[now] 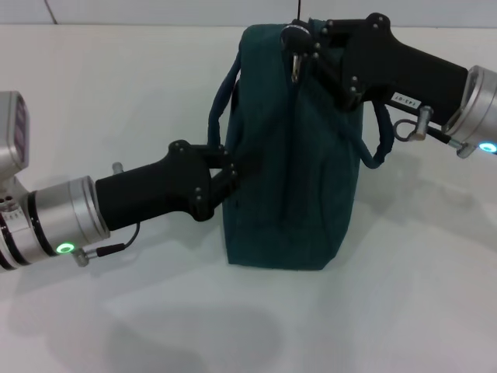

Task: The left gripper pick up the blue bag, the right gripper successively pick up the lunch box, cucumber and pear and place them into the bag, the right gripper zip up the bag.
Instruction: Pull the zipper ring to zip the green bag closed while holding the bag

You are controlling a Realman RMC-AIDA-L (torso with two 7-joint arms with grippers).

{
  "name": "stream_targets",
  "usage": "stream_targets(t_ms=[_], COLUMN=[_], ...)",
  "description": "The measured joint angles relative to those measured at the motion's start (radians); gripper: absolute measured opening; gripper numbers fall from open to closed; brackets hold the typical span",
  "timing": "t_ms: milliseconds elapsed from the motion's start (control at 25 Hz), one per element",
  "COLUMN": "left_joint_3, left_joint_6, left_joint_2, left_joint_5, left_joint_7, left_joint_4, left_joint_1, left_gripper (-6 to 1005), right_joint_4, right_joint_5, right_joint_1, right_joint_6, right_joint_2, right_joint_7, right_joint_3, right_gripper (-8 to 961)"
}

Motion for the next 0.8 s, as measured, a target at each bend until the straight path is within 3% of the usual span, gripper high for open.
stream_targets(t_ms=[320, 800], left_joint_3=[0.084, 0.085], left_joint_6=[0.070, 0.138], left_joint_2=[0.005, 0.017], left_joint_5=[0.026, 0.124], left_joint_7=[-0.024, -0.062], left_joint_4=[0.053, 0.074], left_joint_1=[0.012, 0.019], left_gripper=[55, 54], right_joint_4=[0.007, 0.007], right_joint_5=[0.012, 0.028], right_joint_1=[0.000, 0.005], right_joint_6=[0.057, 0.164], right_joint_2=[-0.002, -0.003], right_joint_7=[0.015, 0.017], right_joint_3=[0.005, 0.007], right_gripper=[17, 17])
